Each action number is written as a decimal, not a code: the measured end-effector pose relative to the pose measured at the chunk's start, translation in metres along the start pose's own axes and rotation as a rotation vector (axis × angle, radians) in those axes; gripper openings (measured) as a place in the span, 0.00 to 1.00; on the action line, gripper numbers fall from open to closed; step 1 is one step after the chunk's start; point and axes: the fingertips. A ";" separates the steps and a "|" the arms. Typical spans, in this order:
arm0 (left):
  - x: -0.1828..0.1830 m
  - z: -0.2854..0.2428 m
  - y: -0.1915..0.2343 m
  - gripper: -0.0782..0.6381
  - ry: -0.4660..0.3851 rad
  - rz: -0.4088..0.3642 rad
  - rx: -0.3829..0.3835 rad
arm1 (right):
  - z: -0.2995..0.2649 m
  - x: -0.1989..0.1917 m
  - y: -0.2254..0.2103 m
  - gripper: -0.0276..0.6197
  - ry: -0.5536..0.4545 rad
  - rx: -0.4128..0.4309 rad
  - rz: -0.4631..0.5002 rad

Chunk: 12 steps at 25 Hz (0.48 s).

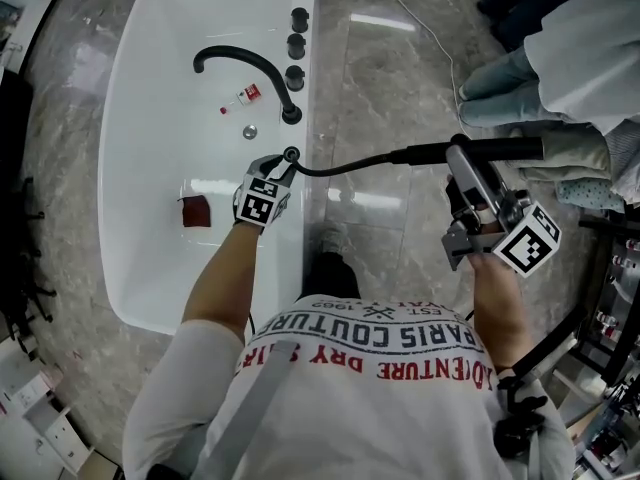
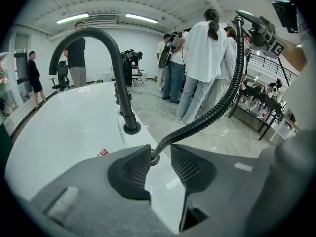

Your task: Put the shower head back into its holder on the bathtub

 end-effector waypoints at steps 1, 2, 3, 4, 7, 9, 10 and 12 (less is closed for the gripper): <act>0.000 0.004 -0.002 0.30 -0.008 0.002 0.000 | -0.001 0.000 0.000 0.25 0.002 0.003 -0.003; 0.000 0.009 -0.004 0.30 -0.015 0.003 -0.002 | -0.002 0.000 0.000 0.25 0.005 0.007 -0.005; 0.000 0.015 -0.007 0.30 -0.024 0.005 -0.005 | -0.004 0.000 0.001 0.25 0.008 0.011 -0.005; 0.000 0.022 -0.010 0.30 -0.034 0.010 -0.008 | -0.006 0.000 0.003 0.25 0.011 0.017 -0.002; 0.002 0.051 -0.020 0.30 -0.090 0.026 -0.003 | -0.010 0.005 0.014 0.25 0.004 0.044 0.003; 0.006 0.072 -0.029 0.30 -0.147 0.041 -0.003 | -0.011 0.008 0.018 0.25 -0.008 0.049 0.002; 0.009 0.082 -0.032 0.30 -0.178 0.050 -0.006 | -0.013 0.009 0.019 0.25 -0.014 0.048 0.005; 0.019 0.099 -0.035 0.29 -0.241 0.079 -0.028 | -0.024 0.012 0.016 0.25 -0.018 0.036 0.015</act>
Point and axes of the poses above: the fingertips, and each gripper's own axes: z backward along the fingers, y to its left, x out of its top, and after that the axes turned 9 degrees about y, right-handed
